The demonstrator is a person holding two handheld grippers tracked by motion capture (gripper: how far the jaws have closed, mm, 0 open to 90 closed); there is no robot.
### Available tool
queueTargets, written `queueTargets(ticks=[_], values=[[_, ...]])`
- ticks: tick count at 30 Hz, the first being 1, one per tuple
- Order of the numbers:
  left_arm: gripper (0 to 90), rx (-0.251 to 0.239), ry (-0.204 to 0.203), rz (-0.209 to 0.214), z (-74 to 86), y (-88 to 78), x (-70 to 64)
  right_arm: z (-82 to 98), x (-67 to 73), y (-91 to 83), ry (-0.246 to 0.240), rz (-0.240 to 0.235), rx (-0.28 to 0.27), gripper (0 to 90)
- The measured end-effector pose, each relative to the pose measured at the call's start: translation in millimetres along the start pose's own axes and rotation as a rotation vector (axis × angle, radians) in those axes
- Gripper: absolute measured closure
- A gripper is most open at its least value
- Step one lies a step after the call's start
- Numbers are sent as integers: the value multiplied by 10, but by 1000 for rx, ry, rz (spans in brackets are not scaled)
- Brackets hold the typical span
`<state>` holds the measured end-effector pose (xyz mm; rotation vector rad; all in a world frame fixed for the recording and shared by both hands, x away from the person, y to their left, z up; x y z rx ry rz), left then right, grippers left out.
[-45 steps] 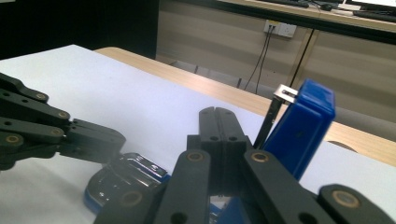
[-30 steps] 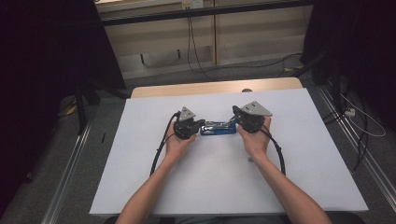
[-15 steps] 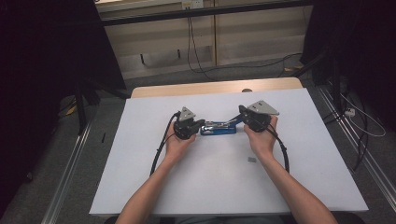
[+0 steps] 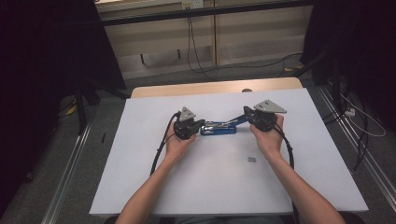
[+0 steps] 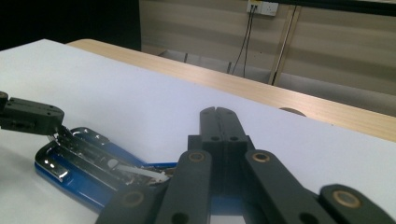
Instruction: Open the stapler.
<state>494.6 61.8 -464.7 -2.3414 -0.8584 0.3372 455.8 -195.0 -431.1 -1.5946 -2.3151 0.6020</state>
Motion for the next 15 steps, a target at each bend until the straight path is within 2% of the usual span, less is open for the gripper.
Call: queueTargets(ticks=[5,15], values=[[900,-2,-1,1,0,1,4,41,-35,-8,-5,-17,10,900],[900,-1,4,-2,-1,1,-1,135,-84,-59,-55,-32,43,900]])
Point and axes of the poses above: each handheld gripper's, and its own axes: y roughly forward along the jaws, z roughly out of its underside, x roughly to its left, the point moved 3 cm from there along y, roughly forward along the jaws, and after that the axes turned 8 degrees about x, right-handed, at the moved point
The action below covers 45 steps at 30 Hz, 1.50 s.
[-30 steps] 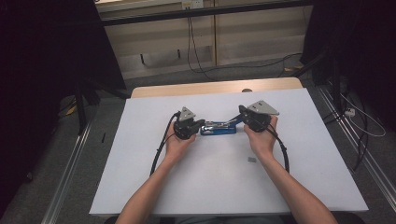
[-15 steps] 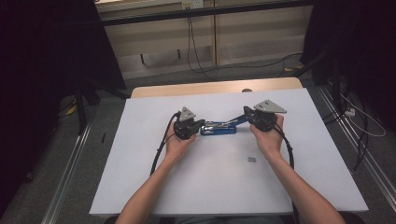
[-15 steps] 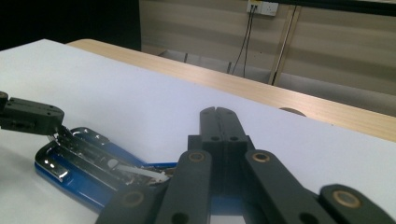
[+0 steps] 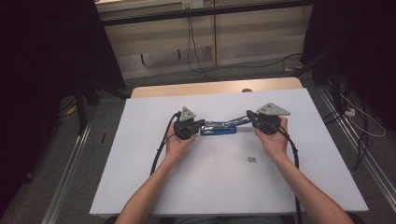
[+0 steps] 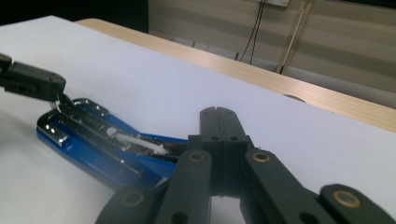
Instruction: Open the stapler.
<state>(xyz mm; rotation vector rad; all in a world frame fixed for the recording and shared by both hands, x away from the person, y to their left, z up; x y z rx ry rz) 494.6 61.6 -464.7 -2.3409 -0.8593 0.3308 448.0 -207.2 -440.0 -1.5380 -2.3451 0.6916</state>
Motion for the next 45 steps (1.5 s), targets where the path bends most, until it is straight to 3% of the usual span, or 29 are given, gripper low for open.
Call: queueTargets(ticks=[13,26,45], values=[[900,0,-3,4,-2,1,6,103,-32,-40,-8,-16,1,900],[900,3,-7,5,-4,0,7,215,-84,19,6,-8,42,900],[900,-9,-20,18,-15,-14,20,232,-97,17,33,-21,41,900]])
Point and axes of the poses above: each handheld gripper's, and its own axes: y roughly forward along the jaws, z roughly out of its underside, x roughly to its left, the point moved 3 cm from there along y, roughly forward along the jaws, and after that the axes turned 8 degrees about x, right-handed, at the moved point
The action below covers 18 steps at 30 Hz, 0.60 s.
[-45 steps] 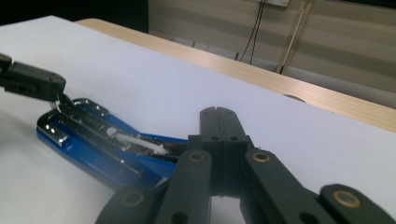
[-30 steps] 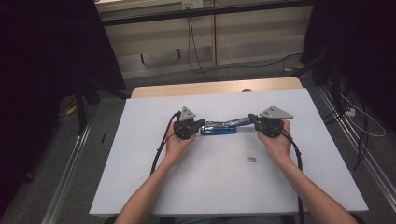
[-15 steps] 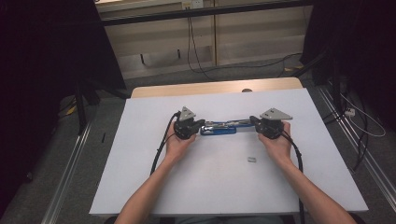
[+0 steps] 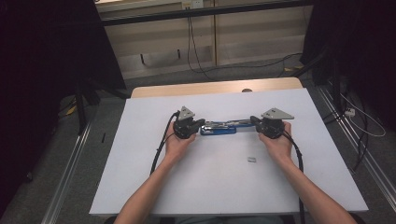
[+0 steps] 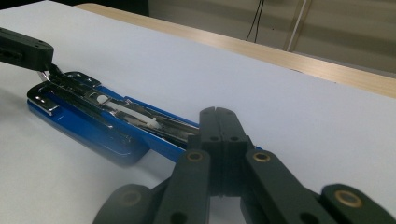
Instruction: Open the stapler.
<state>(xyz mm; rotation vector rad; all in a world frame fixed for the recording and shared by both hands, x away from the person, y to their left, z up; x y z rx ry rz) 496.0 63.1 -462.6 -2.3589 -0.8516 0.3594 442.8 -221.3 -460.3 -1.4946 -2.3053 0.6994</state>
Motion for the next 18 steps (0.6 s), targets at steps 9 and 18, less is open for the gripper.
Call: queueTargets(ticks=[9,18], values=[[900,-17,-2,0,-20,-18,-13,5,0,6,7,-12,3,890],[900,-24,8,-14,-30,-37,-24,-4,-17,-18,31,-31,-9,861]])
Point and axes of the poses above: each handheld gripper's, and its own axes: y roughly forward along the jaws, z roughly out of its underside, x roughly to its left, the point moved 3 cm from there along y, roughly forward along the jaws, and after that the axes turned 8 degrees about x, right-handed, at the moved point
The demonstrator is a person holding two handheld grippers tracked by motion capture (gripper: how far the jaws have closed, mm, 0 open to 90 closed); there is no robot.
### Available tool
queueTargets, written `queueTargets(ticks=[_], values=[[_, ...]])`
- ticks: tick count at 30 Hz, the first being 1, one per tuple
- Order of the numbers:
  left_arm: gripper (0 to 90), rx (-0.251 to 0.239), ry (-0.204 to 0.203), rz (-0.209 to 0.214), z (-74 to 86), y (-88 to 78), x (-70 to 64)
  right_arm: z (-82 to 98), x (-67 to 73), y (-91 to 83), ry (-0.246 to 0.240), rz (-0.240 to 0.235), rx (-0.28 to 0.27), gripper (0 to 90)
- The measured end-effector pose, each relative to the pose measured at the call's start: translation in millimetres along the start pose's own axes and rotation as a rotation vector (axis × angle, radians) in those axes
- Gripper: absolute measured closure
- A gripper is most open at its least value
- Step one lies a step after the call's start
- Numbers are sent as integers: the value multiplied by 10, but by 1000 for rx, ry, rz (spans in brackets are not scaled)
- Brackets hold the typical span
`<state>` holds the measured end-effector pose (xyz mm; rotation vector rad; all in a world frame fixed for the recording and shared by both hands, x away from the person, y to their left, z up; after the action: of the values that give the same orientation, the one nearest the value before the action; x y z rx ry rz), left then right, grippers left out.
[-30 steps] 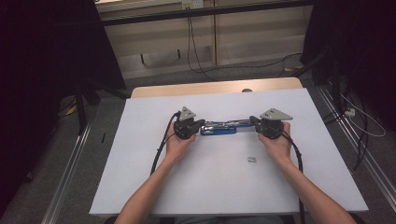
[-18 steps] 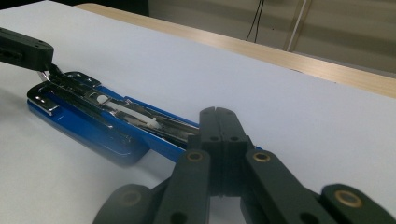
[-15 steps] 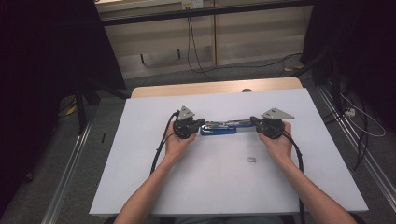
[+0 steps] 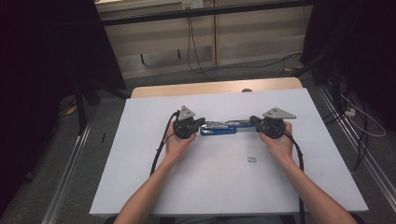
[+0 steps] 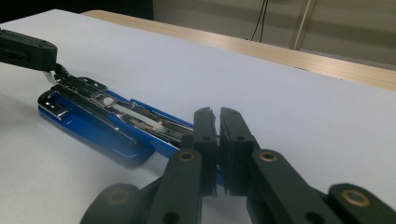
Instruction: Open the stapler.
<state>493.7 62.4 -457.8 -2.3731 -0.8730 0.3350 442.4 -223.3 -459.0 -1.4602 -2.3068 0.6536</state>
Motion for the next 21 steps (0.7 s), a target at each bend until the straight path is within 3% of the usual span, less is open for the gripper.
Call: queueTargets(ticks=[8,11,13,18,19,21], values=[[826,-22,-5,6,-12,-23,-29,-21,-4,-25,4,-13,-14,841],[715,-39,-17,6,-26,-59,-22,-29,-6,-36,13,-17,-21,804],[697,-45,-34,6,-29,-86,-8,-30,-5,-38,16,-20,-22,794],[528,-37,-57,-18,-7,-128,33,-43,10,-51,26,-35,-31,714],[443,-27,-54,-23,-6,-148,38,-44,10,-55,34,-38,-28,651],[347,-20,-50,-34,-10,-161,37,-42,8,-56,35,-39,-25,621]])
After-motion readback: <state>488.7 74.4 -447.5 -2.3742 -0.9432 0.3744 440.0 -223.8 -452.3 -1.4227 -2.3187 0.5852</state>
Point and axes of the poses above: each handheld gripper's, and its own axes: y roughly forward along the jaws, z roughly out of its underside, x roughly to its left, the point moved 3 cm from there along y, roughly forward along the jaws, and after that the axes turned 8 degrees about x, right-handed, at the moved point
